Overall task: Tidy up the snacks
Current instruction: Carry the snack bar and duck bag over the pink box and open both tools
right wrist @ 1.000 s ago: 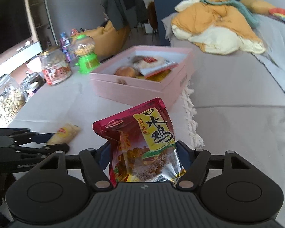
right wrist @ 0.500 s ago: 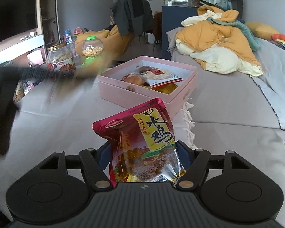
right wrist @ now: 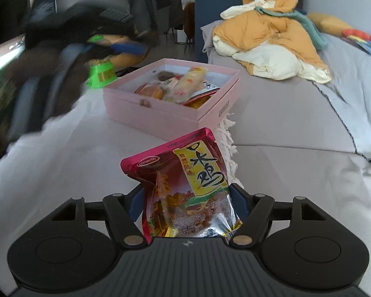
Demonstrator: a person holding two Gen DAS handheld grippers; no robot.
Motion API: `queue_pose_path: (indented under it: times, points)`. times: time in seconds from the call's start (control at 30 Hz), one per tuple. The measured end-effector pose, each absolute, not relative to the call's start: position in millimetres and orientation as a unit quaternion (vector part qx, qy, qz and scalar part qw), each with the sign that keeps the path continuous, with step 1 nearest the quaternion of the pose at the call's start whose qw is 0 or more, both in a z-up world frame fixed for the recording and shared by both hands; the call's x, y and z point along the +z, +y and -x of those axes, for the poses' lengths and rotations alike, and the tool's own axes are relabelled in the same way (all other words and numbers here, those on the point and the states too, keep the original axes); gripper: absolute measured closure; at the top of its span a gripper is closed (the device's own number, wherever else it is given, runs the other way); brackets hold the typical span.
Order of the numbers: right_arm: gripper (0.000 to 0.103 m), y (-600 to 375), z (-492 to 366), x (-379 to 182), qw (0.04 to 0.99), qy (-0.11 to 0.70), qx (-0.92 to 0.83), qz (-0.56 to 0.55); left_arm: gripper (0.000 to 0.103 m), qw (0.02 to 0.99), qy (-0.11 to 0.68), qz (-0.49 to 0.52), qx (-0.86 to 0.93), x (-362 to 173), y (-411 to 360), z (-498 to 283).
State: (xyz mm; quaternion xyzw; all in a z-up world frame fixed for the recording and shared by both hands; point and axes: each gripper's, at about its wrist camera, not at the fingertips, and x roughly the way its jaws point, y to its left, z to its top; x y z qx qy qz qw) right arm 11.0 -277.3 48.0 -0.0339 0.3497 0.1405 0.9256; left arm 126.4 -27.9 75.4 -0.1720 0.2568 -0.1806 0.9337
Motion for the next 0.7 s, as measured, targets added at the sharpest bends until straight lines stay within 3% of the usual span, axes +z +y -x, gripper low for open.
queue_pose_path:
  times: [0.2,0.23,0.3,0.33,0.47,0.7]
  points:
    - [0.03,-263.8,-67.9,117.7,0.943,0.294,0.155,-0.014,0.07,0.936,0.278,0.169,-0.136,57.9,-3.8,-98.1]
    - [0.028,-259.7,-83.9,128.4,0.945,0.289,0.151,-0.027,0.07,0.939,0.28,0.155,-0.125,56.5,-2.0,-96.0]
    - [0.011,-248.9,-123.4,144.4,0.95,0.277,0.134,-0.044,0.07,0.944,0.281,0.131,-0.112,54.9,3.7,-89.0]
    - [0.011,-241.5,-145.3,146.8,0.948,0.287,0.129,-0.04,0.07,0.947,0.279,0.117,-0.11,54.2,8.2,-82.6]
    - [0.011,-229.3,-174.5,128.0,0.934,0.333,0.123,-0.042,0.07,0.953,0.277,0.058,-0.111,44.6,16.5,-60.4]
    - [0.011,-213.6,-99.4,61.5,0.925,0.363,0.108,-0.033,0.07,0.937,0.334,0.016,-0.105,12.2,10.4,-27.7]
